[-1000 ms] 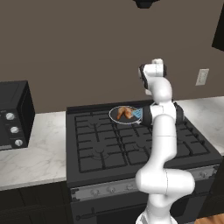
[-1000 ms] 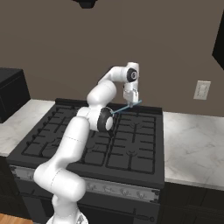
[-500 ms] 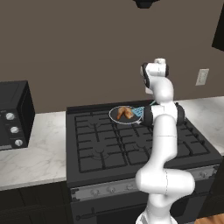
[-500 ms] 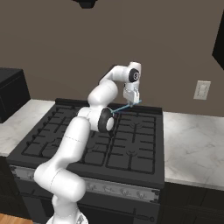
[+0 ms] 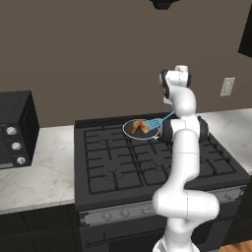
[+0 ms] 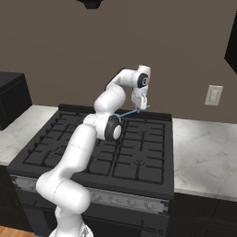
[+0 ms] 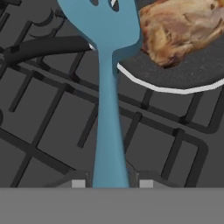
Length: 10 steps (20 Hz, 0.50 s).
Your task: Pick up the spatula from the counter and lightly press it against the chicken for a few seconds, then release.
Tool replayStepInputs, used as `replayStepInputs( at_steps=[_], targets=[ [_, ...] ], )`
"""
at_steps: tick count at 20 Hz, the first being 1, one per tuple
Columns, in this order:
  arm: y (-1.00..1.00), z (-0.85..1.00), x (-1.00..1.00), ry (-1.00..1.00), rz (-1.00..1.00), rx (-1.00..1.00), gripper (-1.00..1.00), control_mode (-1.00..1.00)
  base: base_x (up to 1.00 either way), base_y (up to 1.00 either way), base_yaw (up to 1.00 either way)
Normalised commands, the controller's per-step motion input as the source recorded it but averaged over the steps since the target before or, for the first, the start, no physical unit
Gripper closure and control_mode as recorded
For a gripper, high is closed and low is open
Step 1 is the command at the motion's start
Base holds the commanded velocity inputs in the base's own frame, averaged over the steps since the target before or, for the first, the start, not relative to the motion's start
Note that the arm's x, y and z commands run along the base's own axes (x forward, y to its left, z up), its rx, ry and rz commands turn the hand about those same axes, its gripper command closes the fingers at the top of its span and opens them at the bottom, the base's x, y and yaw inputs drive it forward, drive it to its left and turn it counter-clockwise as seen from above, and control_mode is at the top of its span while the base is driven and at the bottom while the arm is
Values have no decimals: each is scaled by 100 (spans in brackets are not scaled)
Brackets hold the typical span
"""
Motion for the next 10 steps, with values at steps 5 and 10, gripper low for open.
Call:
replayStepInputs(
  at_steps=[5, 10],
  targets=[
    [11, 0, 12, 0, -7, 0, 100, -100, 0, 0, 0],
    [7, 0, 6, -1, -8, 0, 100, -100, 0, 0, 0]
  ],
)
